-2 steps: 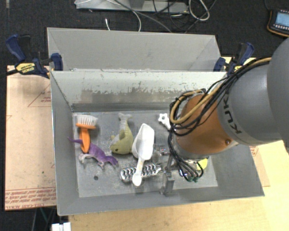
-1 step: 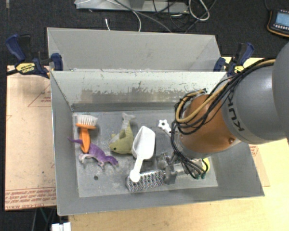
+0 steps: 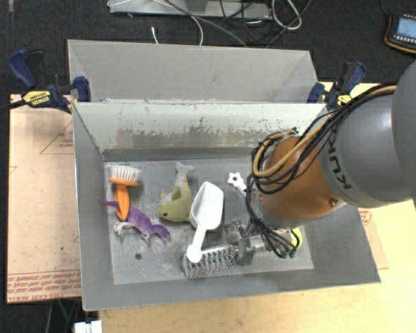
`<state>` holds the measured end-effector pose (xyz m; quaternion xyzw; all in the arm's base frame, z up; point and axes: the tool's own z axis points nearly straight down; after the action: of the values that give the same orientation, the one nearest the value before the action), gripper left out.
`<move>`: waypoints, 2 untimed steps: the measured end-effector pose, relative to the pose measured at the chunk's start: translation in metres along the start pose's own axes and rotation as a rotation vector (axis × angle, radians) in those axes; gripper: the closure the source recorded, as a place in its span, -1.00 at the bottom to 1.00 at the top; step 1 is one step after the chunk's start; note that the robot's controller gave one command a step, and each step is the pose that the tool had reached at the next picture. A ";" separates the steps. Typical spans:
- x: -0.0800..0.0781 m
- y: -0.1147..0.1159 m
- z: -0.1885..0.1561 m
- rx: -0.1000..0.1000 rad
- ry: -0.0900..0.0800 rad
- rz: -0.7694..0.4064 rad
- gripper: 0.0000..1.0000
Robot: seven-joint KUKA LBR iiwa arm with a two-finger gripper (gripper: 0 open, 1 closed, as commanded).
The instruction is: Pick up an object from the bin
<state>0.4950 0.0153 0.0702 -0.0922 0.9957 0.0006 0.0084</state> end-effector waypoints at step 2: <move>-0.008 0.004 -0.123 0.001 -0.015 -0.014 1.00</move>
Offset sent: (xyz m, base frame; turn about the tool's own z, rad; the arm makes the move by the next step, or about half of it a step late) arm -0.0013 0.0017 0.0287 -0.0104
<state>0.5002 0.0209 0.1933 -0.0993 0.9949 0.0005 0.0162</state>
